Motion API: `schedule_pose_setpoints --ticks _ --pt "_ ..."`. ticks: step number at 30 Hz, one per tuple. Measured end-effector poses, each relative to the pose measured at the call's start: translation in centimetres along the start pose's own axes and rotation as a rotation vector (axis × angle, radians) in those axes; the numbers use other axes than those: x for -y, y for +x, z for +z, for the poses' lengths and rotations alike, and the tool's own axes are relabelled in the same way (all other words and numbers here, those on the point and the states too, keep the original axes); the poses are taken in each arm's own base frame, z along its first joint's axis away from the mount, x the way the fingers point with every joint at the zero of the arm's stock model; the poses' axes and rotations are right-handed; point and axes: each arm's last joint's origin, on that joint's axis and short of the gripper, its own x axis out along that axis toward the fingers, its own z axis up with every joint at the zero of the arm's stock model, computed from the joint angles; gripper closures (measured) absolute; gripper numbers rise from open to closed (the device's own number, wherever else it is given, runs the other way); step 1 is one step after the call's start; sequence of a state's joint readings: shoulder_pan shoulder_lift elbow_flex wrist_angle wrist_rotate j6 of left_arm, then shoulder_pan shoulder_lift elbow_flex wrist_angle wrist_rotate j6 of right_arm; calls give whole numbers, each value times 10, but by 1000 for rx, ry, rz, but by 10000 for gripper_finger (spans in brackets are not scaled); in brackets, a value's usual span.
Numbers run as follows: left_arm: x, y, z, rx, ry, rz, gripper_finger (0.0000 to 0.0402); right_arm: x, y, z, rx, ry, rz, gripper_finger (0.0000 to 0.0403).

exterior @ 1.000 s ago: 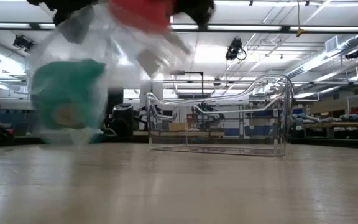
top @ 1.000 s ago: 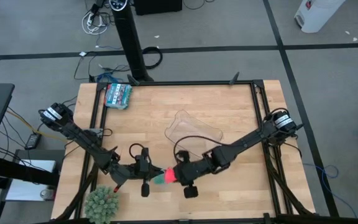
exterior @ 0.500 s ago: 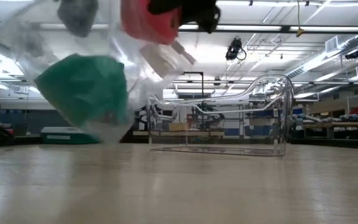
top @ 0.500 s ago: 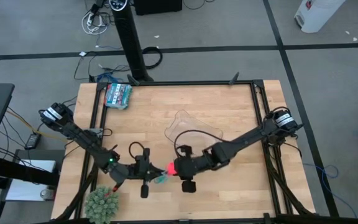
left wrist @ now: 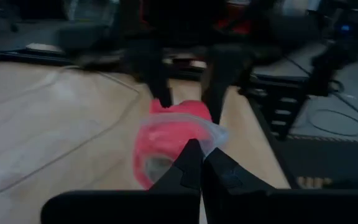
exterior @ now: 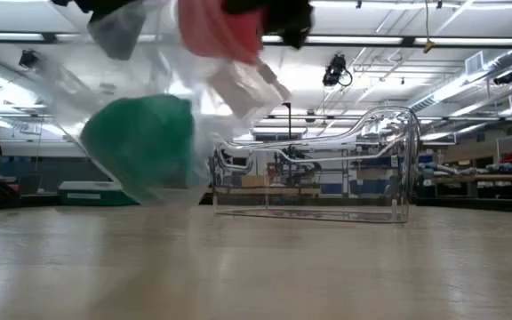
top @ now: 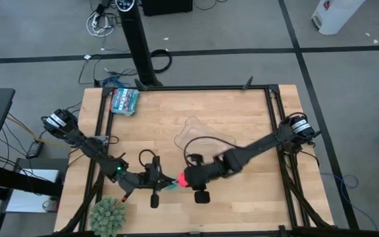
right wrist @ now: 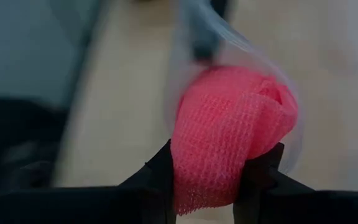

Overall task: Roll bandage
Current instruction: Put the pink bandage into the transparent zip bag

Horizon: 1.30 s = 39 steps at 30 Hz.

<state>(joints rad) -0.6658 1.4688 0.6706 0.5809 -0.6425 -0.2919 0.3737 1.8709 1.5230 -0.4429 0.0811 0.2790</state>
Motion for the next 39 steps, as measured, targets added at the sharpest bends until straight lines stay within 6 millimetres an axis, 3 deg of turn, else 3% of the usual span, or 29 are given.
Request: schedule_pose_setpoints --ticks 2,5,8,11,15,22,28,33,37,39 --pt "1 -1 1 2 -7 -14 399 -2 2 4 25 -48 108 303" --pt "0 0 1 -1 -7 -8 399 2 2 0 29 8 -109 308" --pt "1 -1 0 -6 -6 -14 399 5 4 4 10 -19 92 310" --pt "0 -1 1 -3 -8 -13 399 8 3 2 35 26 -107 311" --pt "1 -1 0 -7 -3 -35 399 9 3 7 17 -18 115 311" --pt "3 0 3 9 35 -100 399 14 -2 3 0 55 -50 310" --pt "5 -1 4 13 48 -125 399 2 -1 8 43 -21 127 310" --pt "1 1 6 44 67 -81 399 14 -2 0 -28 86 -88 310" --pt "1 2 7 44 45 -94 399 6 3 6 29 13 86 310" --pt "-1 3 9 46 26 -88 399 2 2 10 85 -20 71 310"
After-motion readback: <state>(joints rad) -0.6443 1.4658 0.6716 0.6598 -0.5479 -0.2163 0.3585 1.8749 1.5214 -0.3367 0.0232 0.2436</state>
